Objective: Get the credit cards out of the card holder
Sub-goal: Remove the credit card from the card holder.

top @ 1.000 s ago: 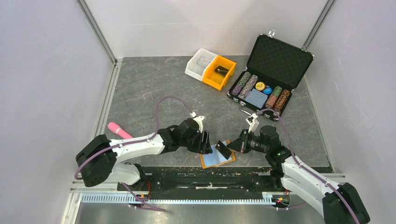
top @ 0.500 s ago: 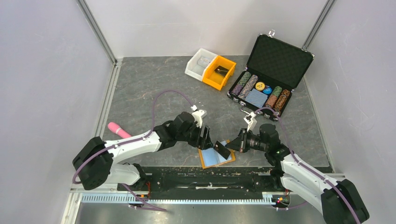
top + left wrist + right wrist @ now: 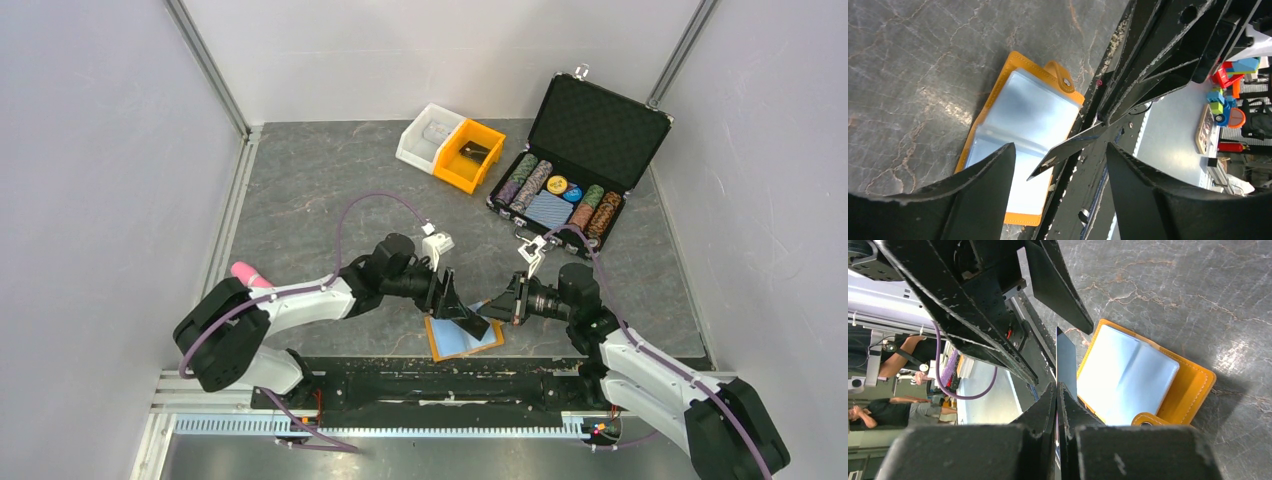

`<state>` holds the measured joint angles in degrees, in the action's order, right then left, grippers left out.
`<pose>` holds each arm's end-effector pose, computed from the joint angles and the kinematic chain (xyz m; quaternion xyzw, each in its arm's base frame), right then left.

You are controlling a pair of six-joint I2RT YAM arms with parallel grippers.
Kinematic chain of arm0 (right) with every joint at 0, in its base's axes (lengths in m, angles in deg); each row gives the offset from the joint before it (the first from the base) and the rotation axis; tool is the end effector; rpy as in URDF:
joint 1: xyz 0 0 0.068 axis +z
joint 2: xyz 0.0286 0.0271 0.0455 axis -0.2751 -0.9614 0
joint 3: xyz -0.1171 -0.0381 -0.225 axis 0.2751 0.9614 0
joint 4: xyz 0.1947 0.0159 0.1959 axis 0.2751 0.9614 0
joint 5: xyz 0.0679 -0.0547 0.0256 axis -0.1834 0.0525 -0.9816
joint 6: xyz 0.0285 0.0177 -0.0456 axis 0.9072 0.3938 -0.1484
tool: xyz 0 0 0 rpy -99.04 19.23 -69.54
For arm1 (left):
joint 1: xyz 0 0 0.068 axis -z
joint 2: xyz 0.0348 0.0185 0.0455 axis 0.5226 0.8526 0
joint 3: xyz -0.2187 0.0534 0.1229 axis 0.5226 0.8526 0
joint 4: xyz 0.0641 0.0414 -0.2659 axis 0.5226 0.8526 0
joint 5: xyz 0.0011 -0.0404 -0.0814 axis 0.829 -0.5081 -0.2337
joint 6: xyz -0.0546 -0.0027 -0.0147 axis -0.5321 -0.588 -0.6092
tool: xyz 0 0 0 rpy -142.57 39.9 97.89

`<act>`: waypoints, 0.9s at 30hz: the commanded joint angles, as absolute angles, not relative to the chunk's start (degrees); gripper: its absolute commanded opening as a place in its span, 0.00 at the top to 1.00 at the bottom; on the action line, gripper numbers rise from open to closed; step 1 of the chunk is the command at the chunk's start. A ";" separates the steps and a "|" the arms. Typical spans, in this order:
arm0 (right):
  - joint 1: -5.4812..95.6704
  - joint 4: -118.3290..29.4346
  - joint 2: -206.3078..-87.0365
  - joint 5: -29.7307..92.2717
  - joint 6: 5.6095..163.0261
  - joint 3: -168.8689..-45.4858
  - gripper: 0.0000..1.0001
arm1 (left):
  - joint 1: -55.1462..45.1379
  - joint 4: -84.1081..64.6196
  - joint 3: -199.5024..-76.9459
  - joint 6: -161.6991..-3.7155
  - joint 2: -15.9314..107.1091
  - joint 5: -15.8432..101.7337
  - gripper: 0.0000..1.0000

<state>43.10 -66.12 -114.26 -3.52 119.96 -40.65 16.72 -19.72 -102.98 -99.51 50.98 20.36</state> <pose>0.1607 0.1124 0.1462 -0.1087 0.7780 0.5520 0.2797 0.1863 -0.2388 0.1628 0.2725 0.8074 -0.4730 0.2239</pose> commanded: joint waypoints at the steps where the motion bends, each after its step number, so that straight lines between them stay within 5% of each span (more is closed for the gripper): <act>1: 42.90 -70.53 -114.01 -5.82 120.91 -41.24 1.00 | 16.59 -27.09 -101.05 -99.53 50.14 15.26 0.30; 7: 42.78 -70.53 -114.34 -5.91 120.23 -41.58 1.00 | 16.58 -31.85 -97.93 -106.06 48.01 16.46 0.75; 11: 42.00 -71.14 -113.64 -5.14 119.89 -41.91 0.99 | 16.53 -33.68 -96.56 -110.76 46.01 18.50 0.92; 19: 39.69 -70.69 -107.66 -2.11 117.81 -43.10 0.53 | 15.96 -32.20 -97.09 -114.93 39.30 21.08 0.98; 27: 37.22 -75.16 -105.74 -4.80 120.12 -41.44 0.44 | 15.96 -31.49 -96.71 -118.32 32.33 22.19 0.98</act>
<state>38.23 -70.19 -106.13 -3.44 119.15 -40.78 15.94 -29.09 -96.58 -114.72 36.33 21.30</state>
